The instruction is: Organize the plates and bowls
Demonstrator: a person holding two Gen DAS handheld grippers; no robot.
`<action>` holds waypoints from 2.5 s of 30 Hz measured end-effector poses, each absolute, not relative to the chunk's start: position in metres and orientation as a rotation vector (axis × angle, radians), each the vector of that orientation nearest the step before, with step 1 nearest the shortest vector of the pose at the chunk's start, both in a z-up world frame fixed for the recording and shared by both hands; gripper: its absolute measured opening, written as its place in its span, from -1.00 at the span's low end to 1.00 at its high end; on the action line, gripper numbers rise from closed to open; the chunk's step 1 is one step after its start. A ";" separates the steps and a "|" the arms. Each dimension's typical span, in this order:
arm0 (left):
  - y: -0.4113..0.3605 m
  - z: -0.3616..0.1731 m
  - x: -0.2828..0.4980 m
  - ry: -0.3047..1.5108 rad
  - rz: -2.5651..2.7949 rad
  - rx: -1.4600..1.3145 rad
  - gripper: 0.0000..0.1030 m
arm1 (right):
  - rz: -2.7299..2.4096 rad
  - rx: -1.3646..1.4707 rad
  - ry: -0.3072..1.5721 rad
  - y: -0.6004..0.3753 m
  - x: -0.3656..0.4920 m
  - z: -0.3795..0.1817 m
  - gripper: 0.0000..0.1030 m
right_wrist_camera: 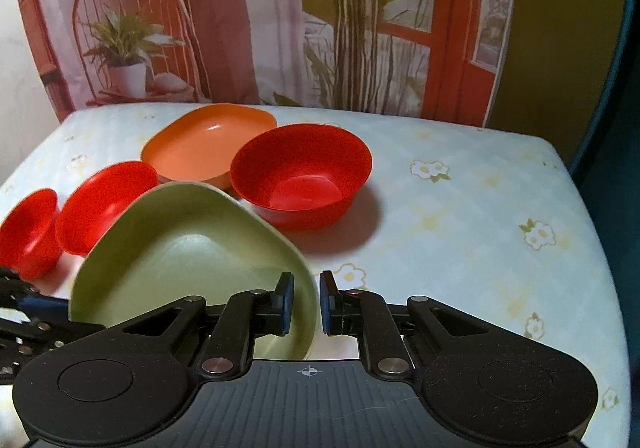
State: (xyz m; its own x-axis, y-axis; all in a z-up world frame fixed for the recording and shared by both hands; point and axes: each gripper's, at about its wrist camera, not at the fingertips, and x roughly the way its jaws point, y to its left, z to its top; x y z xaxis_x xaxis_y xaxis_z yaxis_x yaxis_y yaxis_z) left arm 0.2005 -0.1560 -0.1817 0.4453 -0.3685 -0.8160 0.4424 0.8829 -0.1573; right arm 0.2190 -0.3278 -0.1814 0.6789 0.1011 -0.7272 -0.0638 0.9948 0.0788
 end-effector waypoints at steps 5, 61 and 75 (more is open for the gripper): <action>-0.155 -0.177 0.198 0.971 -0.497 0.093 -0.50 | 0.077 0.056 0.829 -0.330 0.220 -0.185 -0.73; -0.153 -0.184 0.199 0.935 -0.463 0.136 -0.82 | 0.074 0.083 0.869 -0.321 0.210 -0.202 -0.75; -0.149 -0.160 0.198 0.870 -0.451 0.171 -0.82 | 0.067 0.101 0.846 -0.323 0.208 -0.192 -0.72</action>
